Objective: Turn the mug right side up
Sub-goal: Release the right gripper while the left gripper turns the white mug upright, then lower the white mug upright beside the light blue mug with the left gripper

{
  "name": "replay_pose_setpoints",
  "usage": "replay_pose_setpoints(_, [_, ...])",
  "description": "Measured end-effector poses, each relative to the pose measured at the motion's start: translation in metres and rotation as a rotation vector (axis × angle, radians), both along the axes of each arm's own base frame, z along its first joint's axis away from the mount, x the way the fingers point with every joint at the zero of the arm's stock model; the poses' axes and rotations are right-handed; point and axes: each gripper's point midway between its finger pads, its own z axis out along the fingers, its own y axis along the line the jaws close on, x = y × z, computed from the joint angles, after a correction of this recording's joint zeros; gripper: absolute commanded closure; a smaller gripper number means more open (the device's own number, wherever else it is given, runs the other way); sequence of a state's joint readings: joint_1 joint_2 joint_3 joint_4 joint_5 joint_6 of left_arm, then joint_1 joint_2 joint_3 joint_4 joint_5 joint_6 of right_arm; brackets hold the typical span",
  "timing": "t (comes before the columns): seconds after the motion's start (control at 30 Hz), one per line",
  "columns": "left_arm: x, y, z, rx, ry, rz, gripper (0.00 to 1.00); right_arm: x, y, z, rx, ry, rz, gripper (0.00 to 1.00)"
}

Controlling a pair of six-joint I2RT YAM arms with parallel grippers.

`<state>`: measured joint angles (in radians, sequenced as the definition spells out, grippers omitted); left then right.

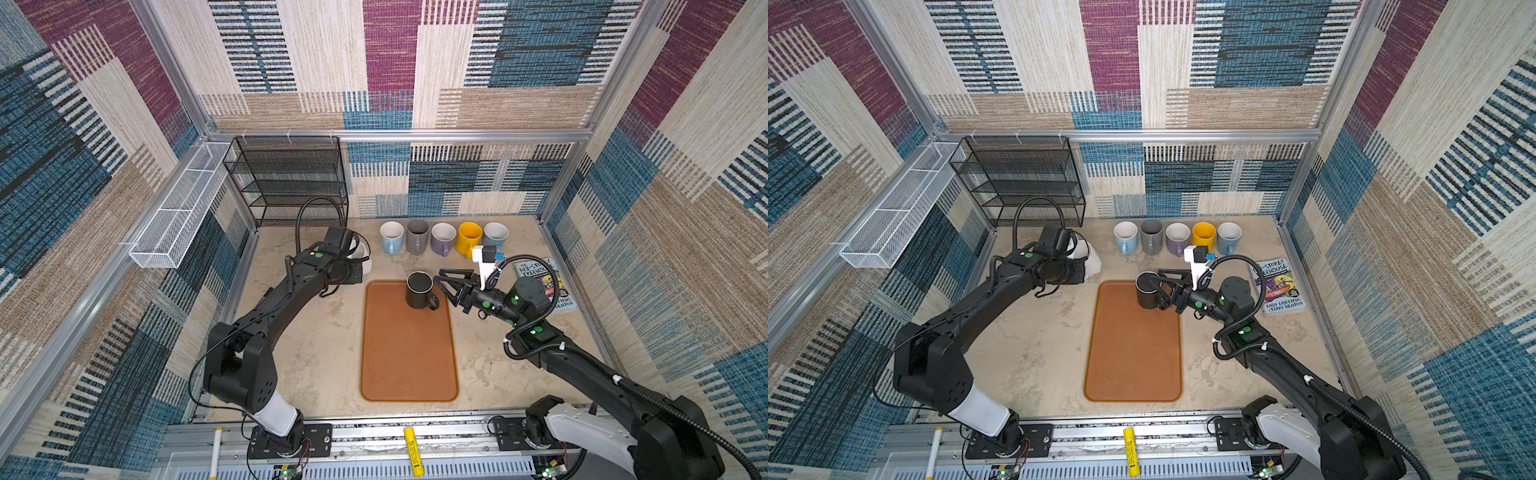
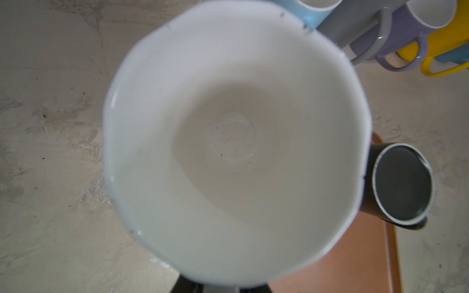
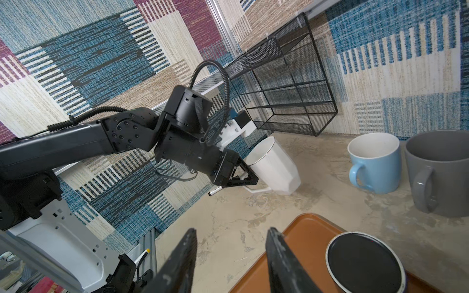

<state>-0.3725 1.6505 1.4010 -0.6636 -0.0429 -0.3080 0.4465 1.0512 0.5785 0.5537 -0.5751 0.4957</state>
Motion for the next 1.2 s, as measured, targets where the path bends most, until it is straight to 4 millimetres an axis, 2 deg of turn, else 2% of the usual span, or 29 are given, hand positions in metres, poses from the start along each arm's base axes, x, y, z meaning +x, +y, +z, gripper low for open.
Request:
replay_pose_setpoints(0.6, [0.070, -0.003, -0.041, 0.162, 0.077, 0.066, 1.00, -0.005, -0.006, 0.001, -0.004, 0.010, -0.020, 0.53])
replay_pose_setpoints(0.97, [0.099, -0.014, -0.049, 0.180, 0.074, 0.071, 1.00, -0.014, -0.012, 0.002, -0.002, 0.003, -0.031, 0.53])
replay_pose_setpoints(1.2, [0.115, -0.021, -0.047, 0.172, 0.057, 0.070, 1.00, -0.020, -0.016, 0.004, 0.000, 0.001, -0.041, 0.53])
